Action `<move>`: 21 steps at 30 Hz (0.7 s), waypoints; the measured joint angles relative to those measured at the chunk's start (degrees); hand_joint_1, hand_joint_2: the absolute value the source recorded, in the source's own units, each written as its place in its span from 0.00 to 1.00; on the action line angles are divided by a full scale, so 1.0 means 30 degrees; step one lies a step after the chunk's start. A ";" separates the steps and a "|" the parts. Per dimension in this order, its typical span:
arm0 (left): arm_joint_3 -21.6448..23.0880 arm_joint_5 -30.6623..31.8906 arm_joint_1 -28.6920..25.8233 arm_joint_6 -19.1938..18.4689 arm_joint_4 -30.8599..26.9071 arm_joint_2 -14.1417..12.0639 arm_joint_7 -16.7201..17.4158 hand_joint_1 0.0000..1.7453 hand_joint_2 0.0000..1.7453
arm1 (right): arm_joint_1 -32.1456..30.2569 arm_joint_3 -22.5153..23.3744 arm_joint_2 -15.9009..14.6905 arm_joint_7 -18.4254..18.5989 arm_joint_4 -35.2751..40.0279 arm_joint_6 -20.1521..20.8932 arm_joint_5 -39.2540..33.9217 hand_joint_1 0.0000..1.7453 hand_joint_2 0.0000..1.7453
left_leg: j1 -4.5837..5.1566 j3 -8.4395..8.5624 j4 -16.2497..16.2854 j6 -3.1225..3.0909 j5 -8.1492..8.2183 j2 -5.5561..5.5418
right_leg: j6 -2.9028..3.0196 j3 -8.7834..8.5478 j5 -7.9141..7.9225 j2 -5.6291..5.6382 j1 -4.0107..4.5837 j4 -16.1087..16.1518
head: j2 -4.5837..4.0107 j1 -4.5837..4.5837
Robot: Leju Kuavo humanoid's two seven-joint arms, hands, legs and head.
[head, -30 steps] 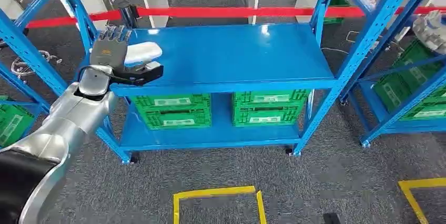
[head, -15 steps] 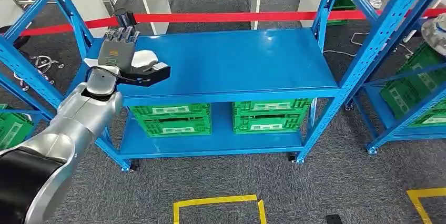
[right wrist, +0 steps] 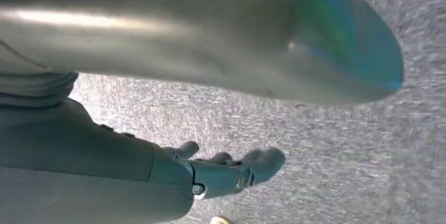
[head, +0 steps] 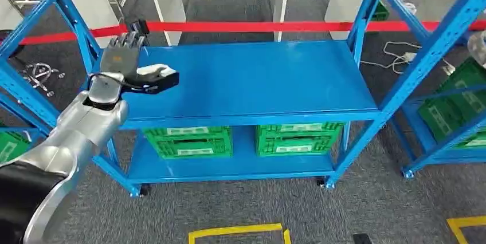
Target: Take the parts from the cabinet and place them on the table.
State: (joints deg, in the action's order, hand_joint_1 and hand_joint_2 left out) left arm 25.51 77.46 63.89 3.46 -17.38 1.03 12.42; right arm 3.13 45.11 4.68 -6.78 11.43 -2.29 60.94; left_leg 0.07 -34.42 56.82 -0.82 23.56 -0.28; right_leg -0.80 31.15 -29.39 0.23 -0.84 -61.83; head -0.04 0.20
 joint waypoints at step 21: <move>-0.1297 -0.0451 -0.1640 -0.1174 0.0387 -0.1493 0.0532 0.00 0.00 | -0.0071 0.0015 -0.0175 -0.0007 0.0000 0.0000 0.0415 0.00 0.00 | -0.0028 -0.2800 0.5642 0.1059 0.2922 -0.0028 | 0.1015 0.0720 0.0741 0.0055 0.0034 0.1086 | 0.0000 0.0000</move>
State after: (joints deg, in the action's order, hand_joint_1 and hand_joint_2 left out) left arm 21.62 76.11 58.97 -0.07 -16.22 -3.45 14.01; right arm 2.92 45.16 4.15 -6.80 11.43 -2.29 62.18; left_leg -0.01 -42.82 73.75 2.36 32.33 -0.37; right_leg 2.24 33.31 -27.17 0.39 -0.74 -58.58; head -0.04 0.20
